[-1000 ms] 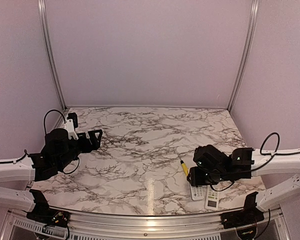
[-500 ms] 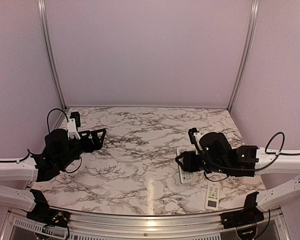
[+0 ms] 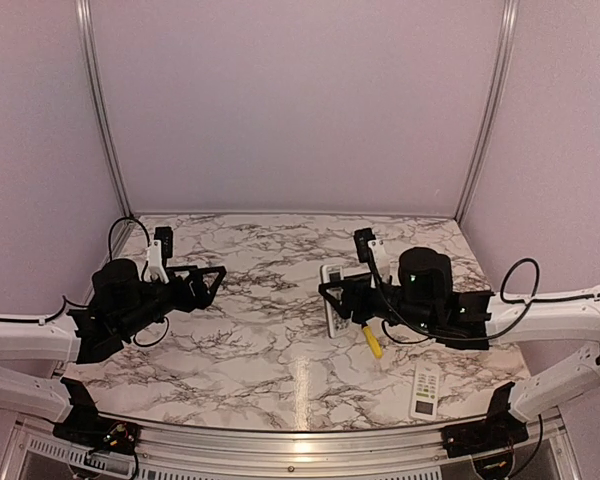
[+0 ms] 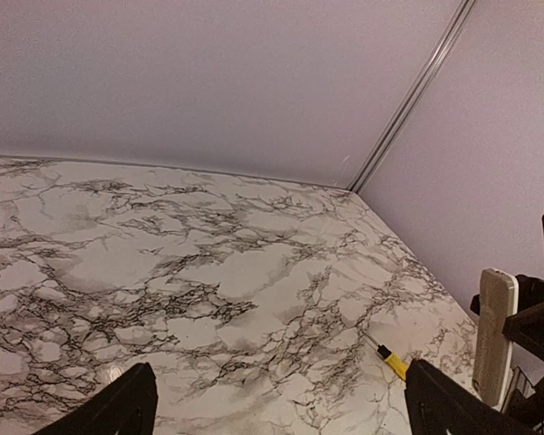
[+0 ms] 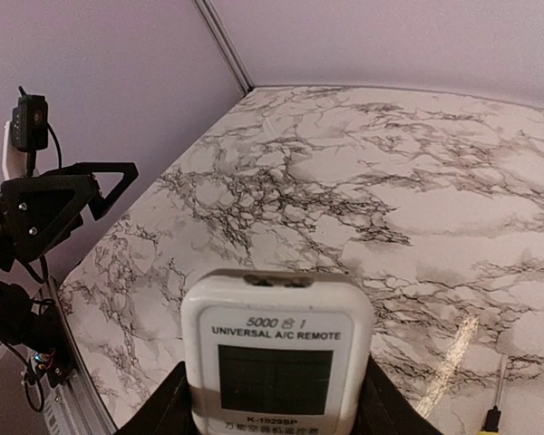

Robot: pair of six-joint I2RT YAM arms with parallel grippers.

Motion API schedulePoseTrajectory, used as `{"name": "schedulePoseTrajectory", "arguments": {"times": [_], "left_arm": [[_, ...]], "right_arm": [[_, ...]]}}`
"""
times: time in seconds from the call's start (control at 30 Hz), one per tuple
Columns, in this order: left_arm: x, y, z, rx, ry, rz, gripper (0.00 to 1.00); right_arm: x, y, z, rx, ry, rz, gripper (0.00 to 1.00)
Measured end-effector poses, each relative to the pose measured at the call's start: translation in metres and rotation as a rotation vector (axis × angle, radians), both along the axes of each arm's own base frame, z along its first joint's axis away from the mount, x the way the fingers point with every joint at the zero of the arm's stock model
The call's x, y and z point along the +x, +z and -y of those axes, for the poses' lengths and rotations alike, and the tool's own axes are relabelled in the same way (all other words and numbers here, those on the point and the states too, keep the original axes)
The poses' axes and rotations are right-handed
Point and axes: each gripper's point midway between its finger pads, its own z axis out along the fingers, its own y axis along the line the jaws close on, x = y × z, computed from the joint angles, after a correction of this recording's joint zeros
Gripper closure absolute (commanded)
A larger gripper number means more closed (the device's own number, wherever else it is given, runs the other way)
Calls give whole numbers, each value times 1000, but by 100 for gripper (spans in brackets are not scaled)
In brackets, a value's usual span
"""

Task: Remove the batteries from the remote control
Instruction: Pass from the right arm to the left

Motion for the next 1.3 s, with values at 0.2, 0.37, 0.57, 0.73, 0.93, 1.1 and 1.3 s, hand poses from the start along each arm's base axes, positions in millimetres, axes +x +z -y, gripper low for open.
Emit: {"name": "schedulePoseTrajectory", "arguments": {"times": [0.2,0.37,0.57,0.73,0.93,1.1,1.3], "left_arm": [[-18,-3,14,-29,-130,3,1],[-36,0,27,-67,-257,11,1],[-59,14,38,-126,-397,57,1],[-70,18,42,-151,-463,73,1],[-78,24,49,-189,-531,88,1],[-85,26,51,-221,-576,91,1],[-95,31,52,-264,-624,94,2]], "right_arm": [[-1,8,-17,36,78,62,100],[-3,14,-32,76,143,94,100],[-6,21,-46,125,206,119,100],[-8,27,-52,161,234,142,100],[-12,36,-60,214,275,174,100],[-19,59,-63,307,316,220,100],[-27,66,-66,384,368,222,100]]}}
